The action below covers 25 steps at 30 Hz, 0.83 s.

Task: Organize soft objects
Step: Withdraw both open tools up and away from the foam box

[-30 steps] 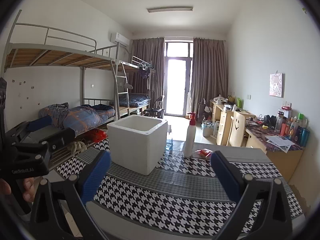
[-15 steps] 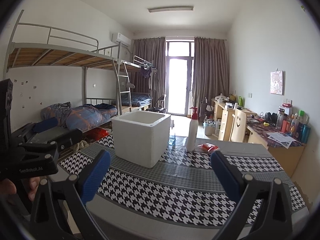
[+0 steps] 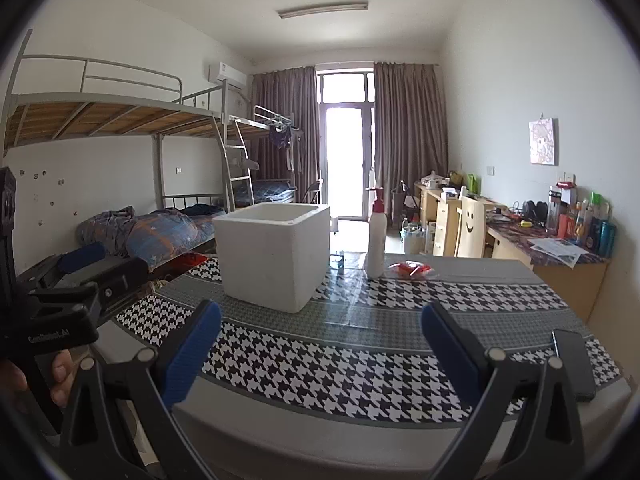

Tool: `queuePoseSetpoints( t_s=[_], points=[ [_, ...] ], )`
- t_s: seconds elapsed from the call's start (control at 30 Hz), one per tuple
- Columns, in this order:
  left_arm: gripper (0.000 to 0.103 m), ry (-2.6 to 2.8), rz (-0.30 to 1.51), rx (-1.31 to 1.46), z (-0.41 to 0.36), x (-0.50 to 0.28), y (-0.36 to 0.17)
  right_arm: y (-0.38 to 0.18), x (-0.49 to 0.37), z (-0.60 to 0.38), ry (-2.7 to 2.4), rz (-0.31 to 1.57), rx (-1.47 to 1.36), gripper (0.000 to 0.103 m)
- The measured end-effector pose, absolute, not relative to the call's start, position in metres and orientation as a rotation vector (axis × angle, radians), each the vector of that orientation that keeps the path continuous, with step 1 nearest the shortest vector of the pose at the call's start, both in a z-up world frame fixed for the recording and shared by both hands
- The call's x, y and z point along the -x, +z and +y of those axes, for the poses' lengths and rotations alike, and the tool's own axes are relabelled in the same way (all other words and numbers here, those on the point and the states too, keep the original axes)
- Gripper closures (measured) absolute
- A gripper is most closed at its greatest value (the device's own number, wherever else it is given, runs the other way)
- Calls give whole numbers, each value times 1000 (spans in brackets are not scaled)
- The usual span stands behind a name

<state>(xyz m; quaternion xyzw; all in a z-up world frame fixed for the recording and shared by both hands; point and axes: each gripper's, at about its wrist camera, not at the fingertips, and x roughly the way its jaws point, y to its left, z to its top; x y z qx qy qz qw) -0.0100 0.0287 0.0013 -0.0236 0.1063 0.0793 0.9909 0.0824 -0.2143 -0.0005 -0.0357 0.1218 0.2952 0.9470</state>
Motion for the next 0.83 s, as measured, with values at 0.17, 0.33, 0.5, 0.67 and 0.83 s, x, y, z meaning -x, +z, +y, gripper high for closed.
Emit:
queuePoseSetpoints(
  t_s=[0.17, 0.33, 0.5, 0.67, 0.83],
  points=[
    [1, 174, 196, 39, 28, 15, -1, -8, -82, -217, 588, 248, 60, 2],
    [1, 169, 197, 52, 29, 18, -4, -10, -79, -221, 576, 239, 49, 2],
    [1, 166, 192, 49, 28, 23, -6, -13, -75, -223, 591, 241, 38, 2],
    [1, 169, 196, 46, 27, 25, -6, -14, -69, -221, 598, 233, 49, 2],
    [1, 166, 193, 41, 24, 28, -7, -14, -67, -221, 598, 233, 51, 2]
  ],
)
